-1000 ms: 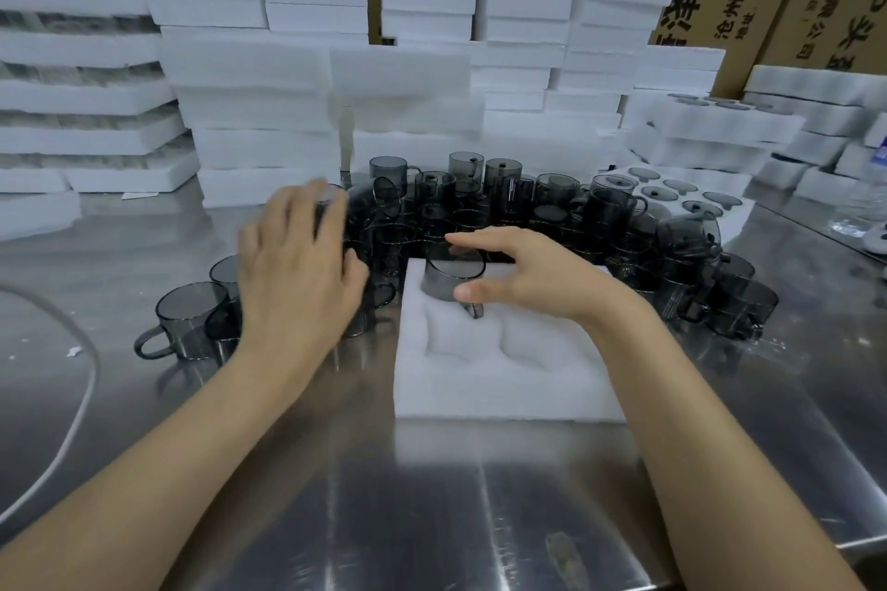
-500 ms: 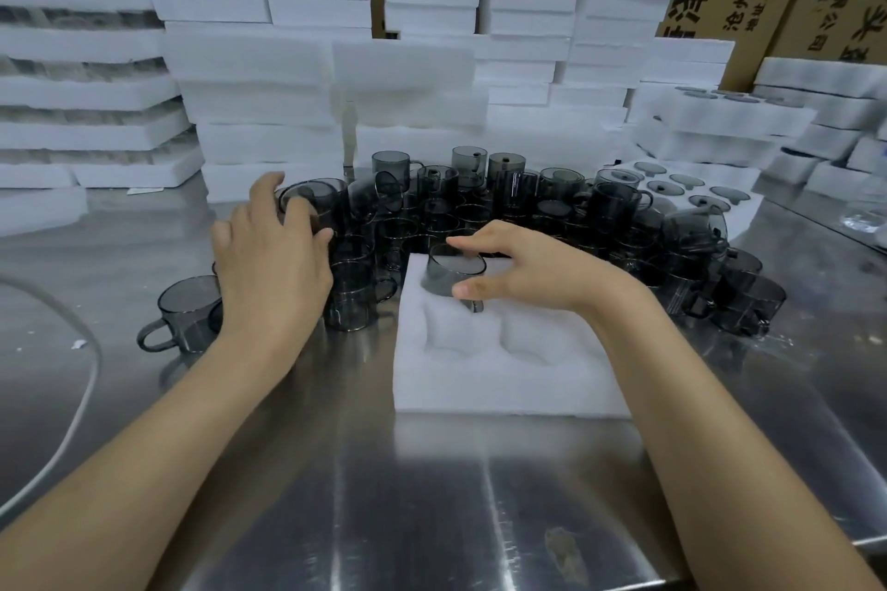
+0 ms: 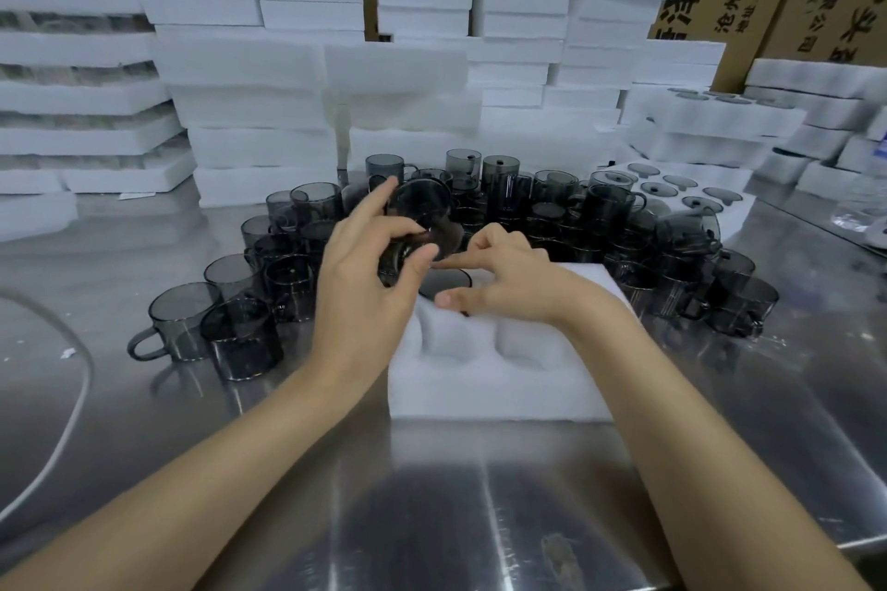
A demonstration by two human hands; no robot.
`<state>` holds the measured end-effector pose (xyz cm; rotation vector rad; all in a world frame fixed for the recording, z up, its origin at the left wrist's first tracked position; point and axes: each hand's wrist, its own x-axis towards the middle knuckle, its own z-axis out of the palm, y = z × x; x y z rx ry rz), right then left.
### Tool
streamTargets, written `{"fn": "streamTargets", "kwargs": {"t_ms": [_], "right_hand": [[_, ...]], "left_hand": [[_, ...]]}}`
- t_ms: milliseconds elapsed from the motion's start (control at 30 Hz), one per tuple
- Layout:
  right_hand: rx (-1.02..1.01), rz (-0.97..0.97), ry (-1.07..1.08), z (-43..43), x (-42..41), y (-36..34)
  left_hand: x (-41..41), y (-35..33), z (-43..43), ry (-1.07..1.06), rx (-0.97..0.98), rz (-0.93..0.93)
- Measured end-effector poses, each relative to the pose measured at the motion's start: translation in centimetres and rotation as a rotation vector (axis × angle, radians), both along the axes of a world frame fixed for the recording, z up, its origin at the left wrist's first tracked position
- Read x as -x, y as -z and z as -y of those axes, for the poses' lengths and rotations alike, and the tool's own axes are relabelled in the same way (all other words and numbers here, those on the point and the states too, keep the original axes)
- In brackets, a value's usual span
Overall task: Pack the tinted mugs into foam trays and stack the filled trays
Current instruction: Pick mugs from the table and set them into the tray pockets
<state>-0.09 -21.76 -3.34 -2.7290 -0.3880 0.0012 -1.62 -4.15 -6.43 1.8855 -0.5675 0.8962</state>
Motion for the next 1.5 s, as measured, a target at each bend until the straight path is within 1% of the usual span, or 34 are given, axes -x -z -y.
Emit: {"fn": "streamTargets", "kwargs": {"t_ms": [67, 133, 233, 267, 367, 433, 500, 567, 633, 667, 733, 800, 867, 933, 967, 1033, 1067, 1167, 1233, 1300, 1367, 1500], "right_hand": [[-0.049, 0.004, -0.022, 0.1, 0.1, 0.2], [-0.149, 0.077, -0.068, 0.3, 0.3, 0.4], [-0.451, 0.214, -0.179, 0.1, 1.0, 0.5], [-0.532, 0.224, -0.214, 0.0, 1.1, 0.5], [-0.67, 0.191, -0.296, -0.5, 1.2, 0.7], [-0.723, 0.177, -0.322, -0.6, 1.2, 0.8], [-0.733, 0.218, -0.297, -0.6, 1.2, 0.8], [-0.754, 0.269, -0.212, -0.4, 1.2, 0.8], [-0.809, 0.313, -0.122, -0.3, 1.0, 0.7], [-0.886, 0.307, -0.081, -0.3, 0.9, 0.5], [-1.162, 0.199, -0.01, -0.3, 0.7, 0.0], [-1.443, 0.038, -0.005, 0.1, 0.6, -0.6], [-1.668, -0.106, -0.056, 0.7, 0.8, -1.0], [-1.833, -0.249, -0.091, 1.1, 1.1, -1.6], [-1.851, -0.278, -0.096, 1.3, 1.2, -1.7], [-1.758, -0.235, -0.084, 1.8, 1.2, -2.0], [-1.647, -0.168, -0.074, 2.3, 1.2, -2.1], [-1.191, 0.045, 0.014, 3.7, 1.5, -2.2], [-0.938, 0.075, 0.066, 4.6, 1.6, -1.9], [-0.737, 0.045, 0.054, 4.9, 1.8, -1.4], [-0.596, 0.022, 0.058, 4.6, 2.0, -1.2], [-0.474, 0.062, 0.063, 4.1, 1.9, -0.9]], "left_hand": [[0.1, 0.3, 0.3, 0.0, -0.041, 0.036], [0.1, 0.5, 0.2, -0.004, -0.058, 0.066], [0.3, 0.5, -0.1, -0.004, -0.076, 0.107], [0.3, 0.5, -0.1, -0.011, -0.089, 0.131], [0.5, 0.8, -0.1, -0.018, -0.119, 0.2], [0.5, 0.7, -0.3, 0.039, -0.076, 0.18], [0.3, 0.7, -0.6, 0.124, -0.084, 0.192], [0.1, 1.0, -0.7, 0.227, -0.098, 0.205], [0.0, 1.5, -0.6, 0.296, -0.003, 0.123], [0.0, 1.6, -0.5, 0.296, 0.057, 0.072], [0.0, 1.8, -0.3, 0.282, 0.129, -0.016], [-0.1, 2.1, -0.5, 0.303, 0.098, -0.069], [-0.2, 2.3, -0.6, 0.332, 0.046, -0.103], [-0.2, 2.4, -0.6, 0.34, 0.042, -0.144], [-0.2, 2.4, -0.6, 0.338, 0.045, -0.166], [-0.2, 2.3, -0.6, 0.334, 0.042, -0.211], [-0.1, 2.3, -0.6, 0.335, 0.042, -0.232], [-0.1, 2.4, -0.4, 0.332, 0.105, -0.303], [-0.2, 2.3, -0.2, 0.323, 0.139, -0.333], [-0.2, 2.3, -0.2, 0.31, 0.138, -0.345], [-0.2, 2.2, -0.2, 0.302, 0.12, -0.345], [-0.1, 2.1, -0.3, 0.297, 0.089, -0.32]]}}
